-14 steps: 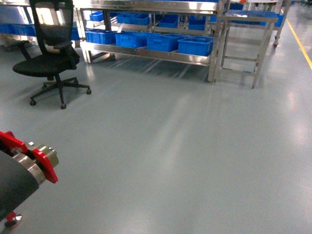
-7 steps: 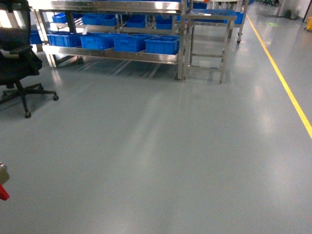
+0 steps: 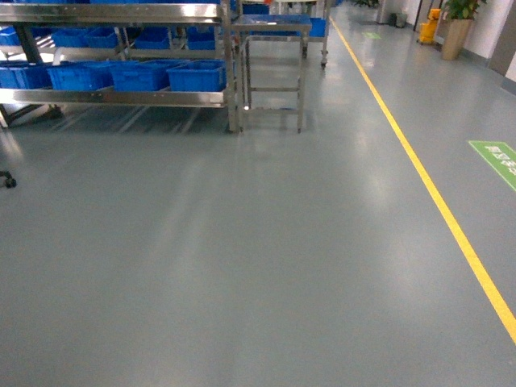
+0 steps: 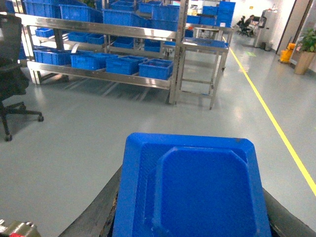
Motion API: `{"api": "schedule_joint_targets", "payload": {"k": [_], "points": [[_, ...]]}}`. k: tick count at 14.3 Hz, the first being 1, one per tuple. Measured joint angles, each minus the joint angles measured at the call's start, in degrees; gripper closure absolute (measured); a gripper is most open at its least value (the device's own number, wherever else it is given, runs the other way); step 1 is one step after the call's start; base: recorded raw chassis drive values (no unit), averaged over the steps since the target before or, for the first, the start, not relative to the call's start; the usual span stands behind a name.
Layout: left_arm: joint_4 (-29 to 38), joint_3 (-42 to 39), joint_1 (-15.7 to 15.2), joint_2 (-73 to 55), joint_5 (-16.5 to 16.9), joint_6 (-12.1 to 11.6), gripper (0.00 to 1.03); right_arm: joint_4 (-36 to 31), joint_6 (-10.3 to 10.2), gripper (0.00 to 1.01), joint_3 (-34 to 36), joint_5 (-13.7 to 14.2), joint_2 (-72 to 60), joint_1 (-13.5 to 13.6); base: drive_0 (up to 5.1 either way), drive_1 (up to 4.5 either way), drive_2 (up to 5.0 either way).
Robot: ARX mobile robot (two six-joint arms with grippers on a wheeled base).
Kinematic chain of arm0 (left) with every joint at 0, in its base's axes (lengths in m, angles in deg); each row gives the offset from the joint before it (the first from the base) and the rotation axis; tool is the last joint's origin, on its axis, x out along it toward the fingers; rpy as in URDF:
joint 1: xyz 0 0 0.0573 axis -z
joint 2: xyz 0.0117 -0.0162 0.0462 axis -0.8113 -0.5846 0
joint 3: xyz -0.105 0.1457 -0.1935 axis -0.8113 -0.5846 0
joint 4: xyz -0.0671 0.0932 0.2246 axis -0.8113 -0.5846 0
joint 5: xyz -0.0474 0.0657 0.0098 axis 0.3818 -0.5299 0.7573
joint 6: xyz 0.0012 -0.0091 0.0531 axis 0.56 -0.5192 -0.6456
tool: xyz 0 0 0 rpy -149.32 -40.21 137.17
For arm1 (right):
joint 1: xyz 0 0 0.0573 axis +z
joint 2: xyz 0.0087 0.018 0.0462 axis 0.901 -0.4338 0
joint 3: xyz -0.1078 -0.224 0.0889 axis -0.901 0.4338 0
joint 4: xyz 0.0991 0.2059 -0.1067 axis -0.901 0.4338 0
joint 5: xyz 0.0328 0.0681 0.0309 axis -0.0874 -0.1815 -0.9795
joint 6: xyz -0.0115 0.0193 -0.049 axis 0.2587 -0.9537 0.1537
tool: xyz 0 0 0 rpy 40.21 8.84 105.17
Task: Pick blue part to blue bin on bottom shelf
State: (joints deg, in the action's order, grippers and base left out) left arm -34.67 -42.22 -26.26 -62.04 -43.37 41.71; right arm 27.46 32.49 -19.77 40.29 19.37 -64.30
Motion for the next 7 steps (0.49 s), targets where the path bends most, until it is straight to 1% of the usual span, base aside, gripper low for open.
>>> {"api": "schedule_joint_targets", "payload": {"k": [2, 4, 7], "points": [[0.0, 0.0, 0.0, 0.0, 0.0, 0.0, 0.59, 0.0, 0.0, 0.03, 0.0, 0.0, 0.0, 0.0, -1.2, -1.17, -1.2], [0.0, 0.0, 0.1, -0.1, 0.2, 0.0, 0.6, 0.0, 0.0, 0.03, 0.0, 0.0, 0.0, 0.0, 0.0, 0.0, 0.0], [0.0, 0.0, 0.0, 0.2, 0.1, 0.0, 0.6, 0.0, 0.0, 0.03, 0.0, 0.0, 0.0, 0.0, -0.1, 4.23, -4.4]]}}
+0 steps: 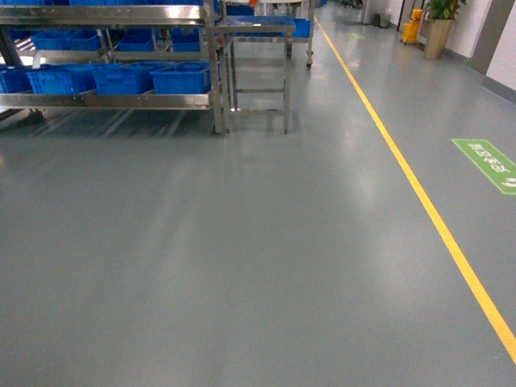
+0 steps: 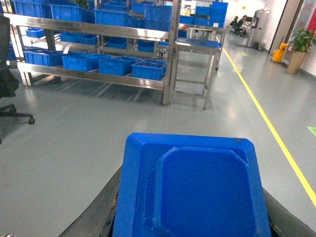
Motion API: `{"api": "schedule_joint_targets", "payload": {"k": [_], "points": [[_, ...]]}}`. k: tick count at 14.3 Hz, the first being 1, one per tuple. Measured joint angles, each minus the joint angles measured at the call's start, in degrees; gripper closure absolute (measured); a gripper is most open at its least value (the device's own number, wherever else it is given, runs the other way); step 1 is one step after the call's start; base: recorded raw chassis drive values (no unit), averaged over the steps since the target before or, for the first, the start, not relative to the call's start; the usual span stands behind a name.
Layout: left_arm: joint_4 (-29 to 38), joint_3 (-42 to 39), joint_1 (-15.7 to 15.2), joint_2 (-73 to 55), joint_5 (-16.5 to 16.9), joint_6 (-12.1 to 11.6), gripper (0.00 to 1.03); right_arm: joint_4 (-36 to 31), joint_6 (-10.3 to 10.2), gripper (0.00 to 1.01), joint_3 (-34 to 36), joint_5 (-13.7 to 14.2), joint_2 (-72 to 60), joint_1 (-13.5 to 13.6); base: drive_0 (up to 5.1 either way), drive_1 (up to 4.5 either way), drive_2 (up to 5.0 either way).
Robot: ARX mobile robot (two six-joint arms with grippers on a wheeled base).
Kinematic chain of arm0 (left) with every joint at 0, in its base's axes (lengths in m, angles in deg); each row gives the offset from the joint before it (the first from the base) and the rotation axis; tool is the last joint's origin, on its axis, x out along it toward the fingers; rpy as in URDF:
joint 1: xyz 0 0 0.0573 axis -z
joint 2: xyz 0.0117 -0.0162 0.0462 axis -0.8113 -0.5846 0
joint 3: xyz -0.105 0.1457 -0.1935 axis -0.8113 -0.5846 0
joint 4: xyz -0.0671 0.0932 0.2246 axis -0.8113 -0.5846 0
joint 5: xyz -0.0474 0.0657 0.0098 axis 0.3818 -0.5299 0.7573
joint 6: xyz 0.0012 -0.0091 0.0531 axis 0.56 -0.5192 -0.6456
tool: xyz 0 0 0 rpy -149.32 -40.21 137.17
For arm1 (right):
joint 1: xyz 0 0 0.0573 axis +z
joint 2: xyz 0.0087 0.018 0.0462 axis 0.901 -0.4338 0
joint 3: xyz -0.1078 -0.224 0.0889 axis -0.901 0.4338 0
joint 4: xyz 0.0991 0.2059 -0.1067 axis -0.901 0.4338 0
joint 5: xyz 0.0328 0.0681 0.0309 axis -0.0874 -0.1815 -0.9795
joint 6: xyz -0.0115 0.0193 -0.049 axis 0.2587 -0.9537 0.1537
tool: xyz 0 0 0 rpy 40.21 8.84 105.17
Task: Pick blue part to blue bin on bottom shelf
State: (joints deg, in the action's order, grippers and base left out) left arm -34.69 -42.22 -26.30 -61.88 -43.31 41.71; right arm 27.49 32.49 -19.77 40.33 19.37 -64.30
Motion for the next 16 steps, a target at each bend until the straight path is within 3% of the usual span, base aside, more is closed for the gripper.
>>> {"api": "schedule_joint_targets", "payload": {"k": [16], "points": [[0.1, 0.0, 0.0, -0.1, -0.1, 0.0, 0.6, -0.3, 0.0, 0.03, 0.0, 0.0, 0.0, 0.0, 0.0, 4.3, -4.3]]}}
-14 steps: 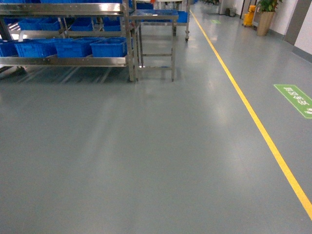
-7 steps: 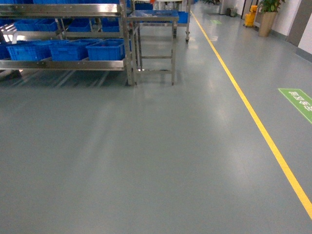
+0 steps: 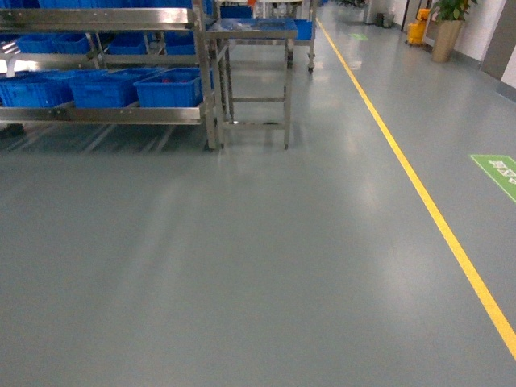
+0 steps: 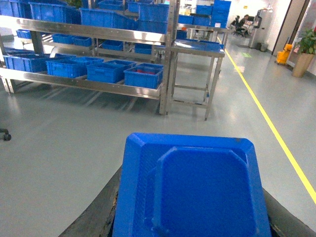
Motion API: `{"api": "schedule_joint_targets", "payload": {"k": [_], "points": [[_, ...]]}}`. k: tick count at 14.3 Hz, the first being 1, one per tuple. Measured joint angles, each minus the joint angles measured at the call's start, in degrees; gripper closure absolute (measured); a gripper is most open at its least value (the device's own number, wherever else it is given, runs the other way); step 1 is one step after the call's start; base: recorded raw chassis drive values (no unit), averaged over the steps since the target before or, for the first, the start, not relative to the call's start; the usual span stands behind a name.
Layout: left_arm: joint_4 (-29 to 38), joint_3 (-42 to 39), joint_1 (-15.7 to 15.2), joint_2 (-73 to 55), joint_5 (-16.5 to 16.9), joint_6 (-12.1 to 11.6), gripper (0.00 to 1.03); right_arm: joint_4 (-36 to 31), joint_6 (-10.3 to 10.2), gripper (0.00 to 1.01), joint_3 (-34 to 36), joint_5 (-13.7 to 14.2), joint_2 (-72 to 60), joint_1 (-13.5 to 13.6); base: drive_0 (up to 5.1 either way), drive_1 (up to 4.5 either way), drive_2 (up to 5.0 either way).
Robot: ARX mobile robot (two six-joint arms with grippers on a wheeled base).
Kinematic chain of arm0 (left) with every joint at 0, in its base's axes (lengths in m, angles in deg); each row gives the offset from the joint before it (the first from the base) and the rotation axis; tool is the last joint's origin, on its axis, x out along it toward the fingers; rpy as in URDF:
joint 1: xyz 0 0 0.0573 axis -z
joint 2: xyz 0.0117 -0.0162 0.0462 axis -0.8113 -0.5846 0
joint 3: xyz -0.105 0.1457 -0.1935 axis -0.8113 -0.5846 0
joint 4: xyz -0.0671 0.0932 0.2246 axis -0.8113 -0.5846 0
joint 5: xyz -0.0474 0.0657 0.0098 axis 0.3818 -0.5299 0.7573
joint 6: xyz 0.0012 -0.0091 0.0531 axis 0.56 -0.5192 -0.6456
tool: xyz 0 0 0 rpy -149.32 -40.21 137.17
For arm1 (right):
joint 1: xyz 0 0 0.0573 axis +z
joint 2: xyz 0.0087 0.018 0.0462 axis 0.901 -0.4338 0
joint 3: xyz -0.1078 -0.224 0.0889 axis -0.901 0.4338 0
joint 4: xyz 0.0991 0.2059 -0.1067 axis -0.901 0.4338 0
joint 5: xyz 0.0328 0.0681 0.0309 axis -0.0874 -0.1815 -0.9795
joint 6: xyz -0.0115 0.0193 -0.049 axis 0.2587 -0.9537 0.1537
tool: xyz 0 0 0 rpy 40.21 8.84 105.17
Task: Pick blue part to blue bin on bottom shelf
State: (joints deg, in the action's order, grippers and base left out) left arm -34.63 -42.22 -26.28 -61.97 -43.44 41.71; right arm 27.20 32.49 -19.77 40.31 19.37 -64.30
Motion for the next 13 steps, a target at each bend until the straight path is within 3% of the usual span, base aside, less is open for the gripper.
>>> {"api": "schedule_joint_targets", "payload": {"k": [13], "points": [[0.0, 0.0, 0.0, -0.1, 0.1, 0.0, 0.6, 0.3, 0.0, 0.03, 0.0, 0.0, 0.0, 0.0, 0.0, 4.36, -4.3]]}}
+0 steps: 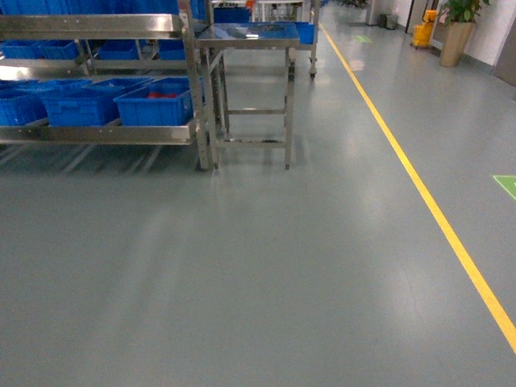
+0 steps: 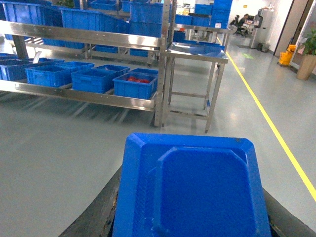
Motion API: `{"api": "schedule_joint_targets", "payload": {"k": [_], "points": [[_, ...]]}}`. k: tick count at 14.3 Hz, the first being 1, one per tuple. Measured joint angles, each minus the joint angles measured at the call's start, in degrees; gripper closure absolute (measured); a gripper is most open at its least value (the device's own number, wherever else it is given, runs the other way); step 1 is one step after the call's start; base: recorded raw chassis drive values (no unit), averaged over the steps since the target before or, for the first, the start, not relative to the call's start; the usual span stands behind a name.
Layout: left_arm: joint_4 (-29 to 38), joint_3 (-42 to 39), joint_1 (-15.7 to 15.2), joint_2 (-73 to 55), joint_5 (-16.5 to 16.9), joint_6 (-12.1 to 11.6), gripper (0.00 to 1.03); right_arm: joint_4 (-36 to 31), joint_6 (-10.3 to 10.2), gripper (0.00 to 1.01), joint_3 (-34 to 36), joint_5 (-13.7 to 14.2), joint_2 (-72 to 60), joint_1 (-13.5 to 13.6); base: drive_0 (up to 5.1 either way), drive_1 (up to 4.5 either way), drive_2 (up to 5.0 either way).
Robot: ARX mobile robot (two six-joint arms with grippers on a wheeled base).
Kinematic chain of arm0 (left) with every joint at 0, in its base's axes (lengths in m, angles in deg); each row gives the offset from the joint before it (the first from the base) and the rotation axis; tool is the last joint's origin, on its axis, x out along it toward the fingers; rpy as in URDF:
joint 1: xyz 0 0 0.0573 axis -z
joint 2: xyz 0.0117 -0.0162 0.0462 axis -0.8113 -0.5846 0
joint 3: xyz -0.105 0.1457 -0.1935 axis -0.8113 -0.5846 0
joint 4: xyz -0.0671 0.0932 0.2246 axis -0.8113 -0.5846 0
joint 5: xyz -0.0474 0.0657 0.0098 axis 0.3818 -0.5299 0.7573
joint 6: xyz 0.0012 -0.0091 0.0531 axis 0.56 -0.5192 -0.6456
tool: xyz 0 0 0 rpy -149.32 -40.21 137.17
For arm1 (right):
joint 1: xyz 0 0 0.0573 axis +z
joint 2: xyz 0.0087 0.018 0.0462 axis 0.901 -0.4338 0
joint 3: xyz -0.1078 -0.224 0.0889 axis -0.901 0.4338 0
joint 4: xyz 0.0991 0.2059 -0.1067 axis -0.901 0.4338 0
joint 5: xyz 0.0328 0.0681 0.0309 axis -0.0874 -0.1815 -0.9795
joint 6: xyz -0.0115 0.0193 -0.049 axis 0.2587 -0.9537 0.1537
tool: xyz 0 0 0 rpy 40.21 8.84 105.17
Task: Pick blue part to blue bin on bottom shelf
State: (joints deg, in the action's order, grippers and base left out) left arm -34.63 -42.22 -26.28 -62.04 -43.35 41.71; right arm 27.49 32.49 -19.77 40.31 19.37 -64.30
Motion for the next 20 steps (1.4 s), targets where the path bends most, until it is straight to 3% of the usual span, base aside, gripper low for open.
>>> {"api": "schedule_joint_targets", "payload": {"k": [20], "points": [[0.0, 0.0, 0.0, 0.0, 0.0, 0.0, 0.6, 0.0, 0.0, 0.03, 0.0, 0.0, 0.0, 0.0, 0.0, 4.29, -4.3]]}}
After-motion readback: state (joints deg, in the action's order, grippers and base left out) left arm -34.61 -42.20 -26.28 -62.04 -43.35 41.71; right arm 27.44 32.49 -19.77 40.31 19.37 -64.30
